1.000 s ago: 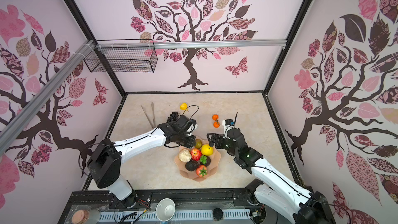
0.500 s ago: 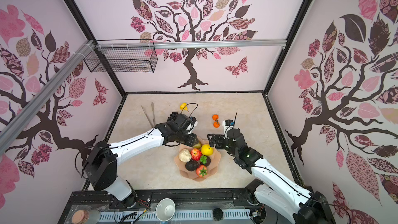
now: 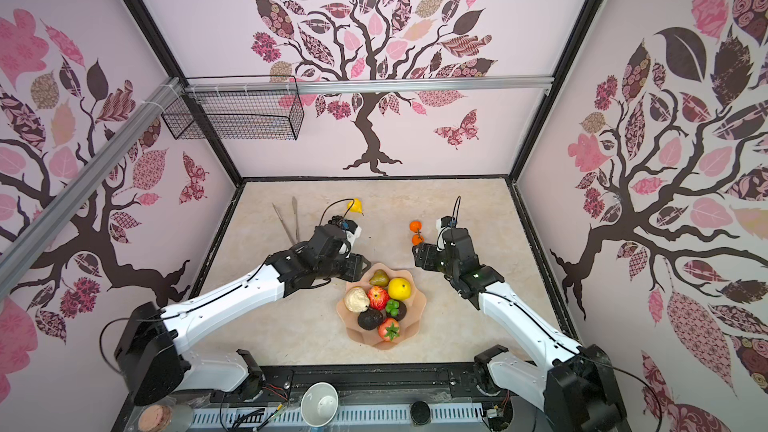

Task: Place and organize the fake fruits in the fruit bowl
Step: 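Release the pear with the left gripper while the right grasps the tangerine stem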

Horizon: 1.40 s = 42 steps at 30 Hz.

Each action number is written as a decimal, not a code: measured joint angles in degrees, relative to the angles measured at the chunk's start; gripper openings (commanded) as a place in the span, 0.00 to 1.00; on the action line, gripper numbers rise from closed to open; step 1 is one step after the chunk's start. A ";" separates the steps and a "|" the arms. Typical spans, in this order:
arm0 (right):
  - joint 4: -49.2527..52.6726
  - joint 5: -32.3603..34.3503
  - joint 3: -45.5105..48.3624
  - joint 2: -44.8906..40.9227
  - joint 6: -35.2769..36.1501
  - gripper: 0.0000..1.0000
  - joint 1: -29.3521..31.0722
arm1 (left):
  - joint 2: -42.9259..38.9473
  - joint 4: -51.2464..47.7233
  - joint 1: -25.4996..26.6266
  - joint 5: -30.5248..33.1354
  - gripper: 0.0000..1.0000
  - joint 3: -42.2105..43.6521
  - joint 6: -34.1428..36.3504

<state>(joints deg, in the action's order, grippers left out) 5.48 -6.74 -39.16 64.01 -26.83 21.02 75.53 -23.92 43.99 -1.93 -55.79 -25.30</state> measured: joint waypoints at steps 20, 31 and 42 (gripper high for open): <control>0.22 0.72 -14.93 28.92 4.83 0.48 -5.75 | -32.48 17.59 -5.86 18.47 0.77 31.58 2.08; 1.44 0.50 -20.72 36.20 6.51 0.41 -5.73 | -34.23 19.21 -5.86 20.48 0.80 31.78 2.82; 3.41 -0.94 -24.33 40.33 7.76 0.23 -5.73 | -32.50 19.26 -5.86 20.98 0.82 31.78 2.84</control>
<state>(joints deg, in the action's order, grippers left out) 8.88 -7.68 -63.48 104.33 -19.07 15.29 43.03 -4.67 38.13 19.05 -24.01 -22.46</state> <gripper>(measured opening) 0.244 0.814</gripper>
